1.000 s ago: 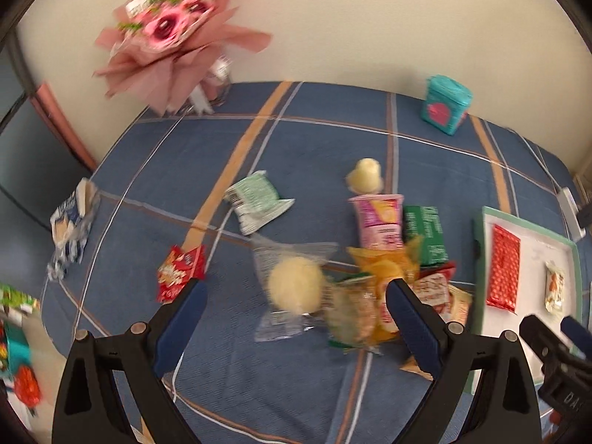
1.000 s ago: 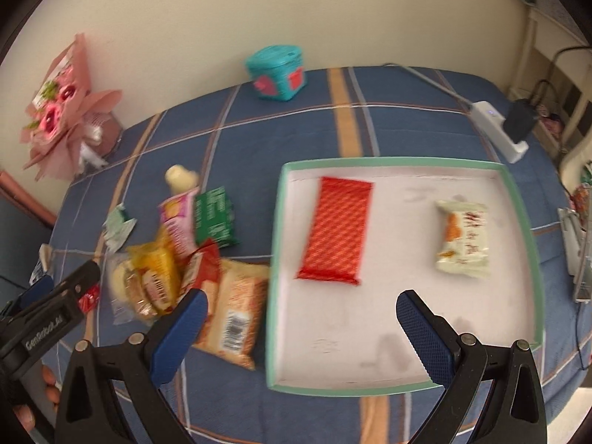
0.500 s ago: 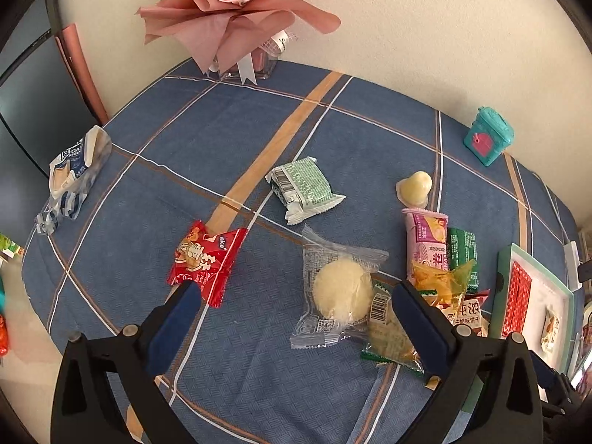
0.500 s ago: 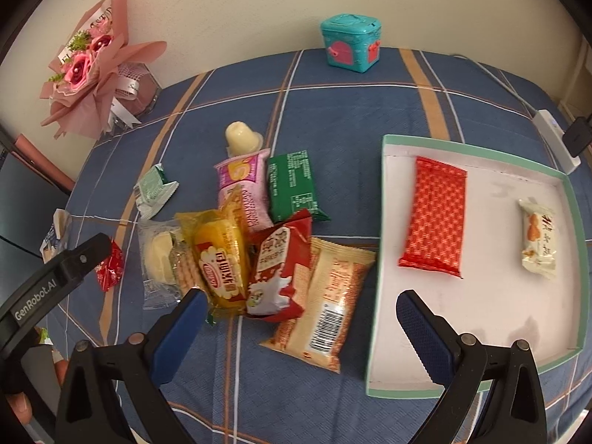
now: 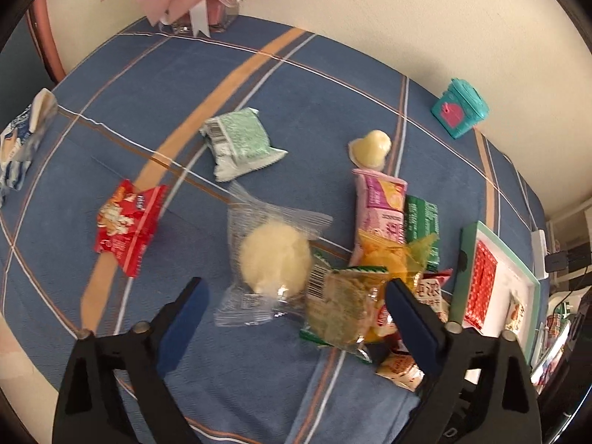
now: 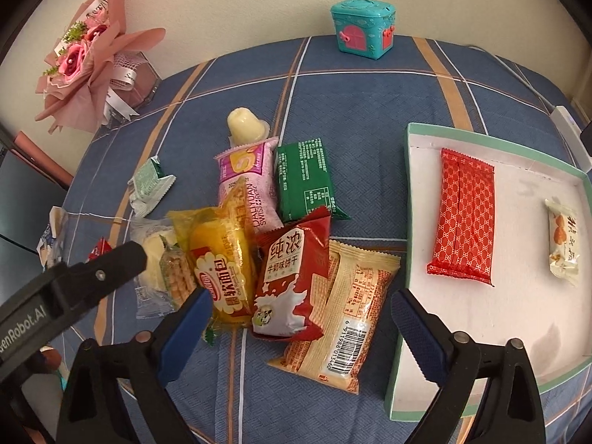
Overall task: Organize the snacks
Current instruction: 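Grasp the cookie packet with the left gripper while the right grasps the red-and-white milk biscuit pack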
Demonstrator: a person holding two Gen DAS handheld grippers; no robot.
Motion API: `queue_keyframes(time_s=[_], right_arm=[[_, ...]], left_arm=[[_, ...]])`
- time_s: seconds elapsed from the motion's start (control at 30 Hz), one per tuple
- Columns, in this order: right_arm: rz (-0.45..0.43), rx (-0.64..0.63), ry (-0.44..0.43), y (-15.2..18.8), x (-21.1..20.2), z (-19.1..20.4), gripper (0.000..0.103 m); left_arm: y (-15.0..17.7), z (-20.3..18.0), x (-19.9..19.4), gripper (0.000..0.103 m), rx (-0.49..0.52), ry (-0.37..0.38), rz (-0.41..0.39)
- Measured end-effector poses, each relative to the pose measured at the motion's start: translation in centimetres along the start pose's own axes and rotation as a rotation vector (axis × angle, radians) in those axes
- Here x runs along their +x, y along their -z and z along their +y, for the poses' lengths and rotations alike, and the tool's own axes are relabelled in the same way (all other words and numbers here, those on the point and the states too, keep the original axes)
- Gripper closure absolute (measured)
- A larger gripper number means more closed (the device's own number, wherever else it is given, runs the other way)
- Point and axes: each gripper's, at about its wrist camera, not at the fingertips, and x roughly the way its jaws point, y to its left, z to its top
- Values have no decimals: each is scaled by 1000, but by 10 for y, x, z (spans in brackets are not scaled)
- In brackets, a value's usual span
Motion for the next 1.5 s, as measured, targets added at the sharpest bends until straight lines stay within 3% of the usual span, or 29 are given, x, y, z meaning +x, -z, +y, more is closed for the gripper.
queue_keyframes(time_s=[0.23, 0.47, 0.7, 0.8, 1.07, 1.2, 1.5], right_arm=[[4, -28, 5, 1, 6, 1, 16], [12, -50, 29, 1, 11, 6, 16], [22, -50, 18, 3, 13, 4, 18], [19, -50, 16, 3, 12, 5, 23], [-2, -93, 19, 1, 4, 17, 24], [3, -134, 47, 3, 9, 25, 30], [-1, -265, 132, 9, 18, 41, 31]], left_arm=[[5, -16, 17, 32, 14, 40, 59], [9, -20, 26, 44, 18, 49, 81], [10, -13, 29, 64, -26, 115, 93], [10, -9, 25, 64, -42, 106, 83], [8, 11, 27, 66, -114, 73, 87], [8, 10, 28, 66, -107, 68, 93], [6, -3, 33, 66, -76, 64, 109]])
